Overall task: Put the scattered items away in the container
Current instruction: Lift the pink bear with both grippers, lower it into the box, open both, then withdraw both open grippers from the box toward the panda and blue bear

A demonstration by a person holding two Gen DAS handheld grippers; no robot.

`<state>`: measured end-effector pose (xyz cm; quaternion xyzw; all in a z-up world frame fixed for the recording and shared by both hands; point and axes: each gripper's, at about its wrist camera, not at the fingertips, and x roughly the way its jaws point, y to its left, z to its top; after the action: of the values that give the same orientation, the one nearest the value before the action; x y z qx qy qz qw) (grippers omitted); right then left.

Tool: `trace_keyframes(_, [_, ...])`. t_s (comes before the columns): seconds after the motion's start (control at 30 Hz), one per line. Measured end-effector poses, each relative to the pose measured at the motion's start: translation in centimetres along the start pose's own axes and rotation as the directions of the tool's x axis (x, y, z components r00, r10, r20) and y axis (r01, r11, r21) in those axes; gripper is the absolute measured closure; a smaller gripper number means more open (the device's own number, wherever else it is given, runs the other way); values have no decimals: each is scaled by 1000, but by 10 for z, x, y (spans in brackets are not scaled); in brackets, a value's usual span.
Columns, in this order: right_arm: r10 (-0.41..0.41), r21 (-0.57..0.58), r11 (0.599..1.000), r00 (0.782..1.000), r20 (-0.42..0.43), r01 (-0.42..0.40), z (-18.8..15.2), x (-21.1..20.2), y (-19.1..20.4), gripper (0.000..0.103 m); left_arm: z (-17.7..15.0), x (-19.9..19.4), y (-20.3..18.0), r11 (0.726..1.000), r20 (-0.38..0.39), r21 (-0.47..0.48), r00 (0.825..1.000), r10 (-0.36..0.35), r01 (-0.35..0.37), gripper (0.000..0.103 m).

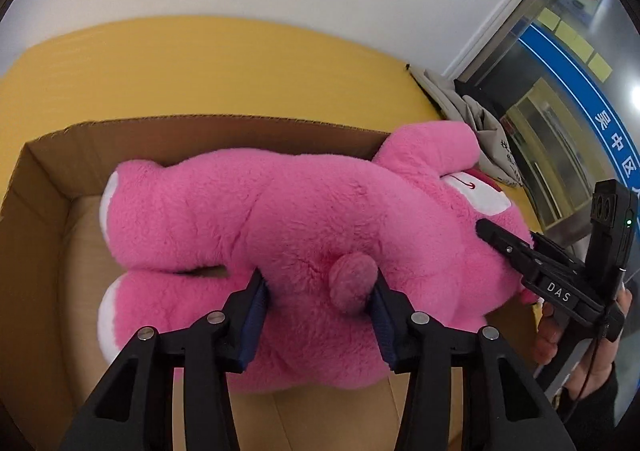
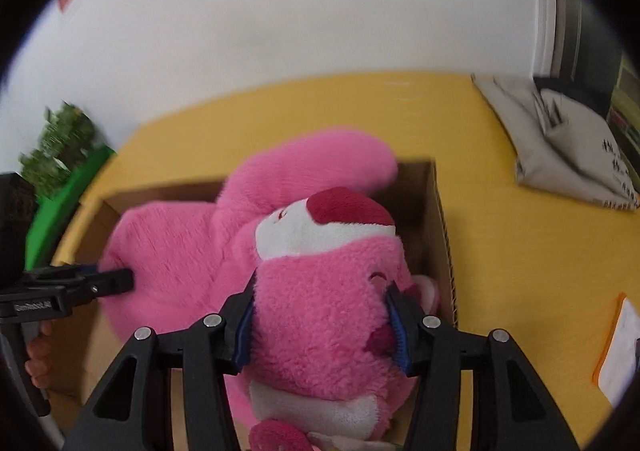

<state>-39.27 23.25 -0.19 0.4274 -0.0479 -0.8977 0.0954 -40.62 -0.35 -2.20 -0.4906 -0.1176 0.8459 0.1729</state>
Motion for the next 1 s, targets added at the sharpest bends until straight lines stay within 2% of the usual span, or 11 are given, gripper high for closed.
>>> trace_keyframes(0.1, [16,29,999,1000,-7,-16,-2,-5,-5,43,0,-1,-2,1000,7,5,1000,20,-20,46])
trace_keyframes(0.17, [-6,23,1000,1000,-11,7,-4,-6,-4,31,-2,-2,-2,999,8,11,999,37,-37,40])
trace_keyframes(0.27, [-8,64,998,1000,-6,8,-5,-9,-7,22,-5,-15,-8,998,29,12,998,56,-56,36])
trace_keyframes(0.33, [13,109,994,1000,7,-14,-2,-22,-9,22,-12,-37,-13,996,59,20,994,89,-90,38])
trace_keyframes(0.4, [17,102,994,998,65,-24,-3,-52,-14,22,-24,-75,-26,989,139,58,982,125,-134,37])
trace_keyframes(0.43, [23,84,996,995,101,-32,-8,-72,-13,22,-33,-96,-35,986,182,79,974,132,-149,32])
trace_keyframes(0.53, [65,48,996,983,173,-74,-34,-134,-7,18,-67,-160,-55,982,289,101,949,126,-161,6])
trace_keyframes(0.6, [82,29,996,976,199,-90,-54,-170,-2,18,-97,-202,-66,980,354,102,927,125,-171,0])
trace_keyframes(0.73, [110,2,993,963,248,-114,-103,-230,13,18,-160,-252,-75,972,399,108,905,151,-210,0])
trace_keyframes(0.87, [99,1,995,957,274,-103,-145,-266,27,18,-226,-274,-56,969,382,81,905,186,-233,0])
trace_keyframes(1.0, [199,-90,979,955,221,-183,-185,-274,55,18,-268,-282,-25,968,351,34,910,221,-248,0])
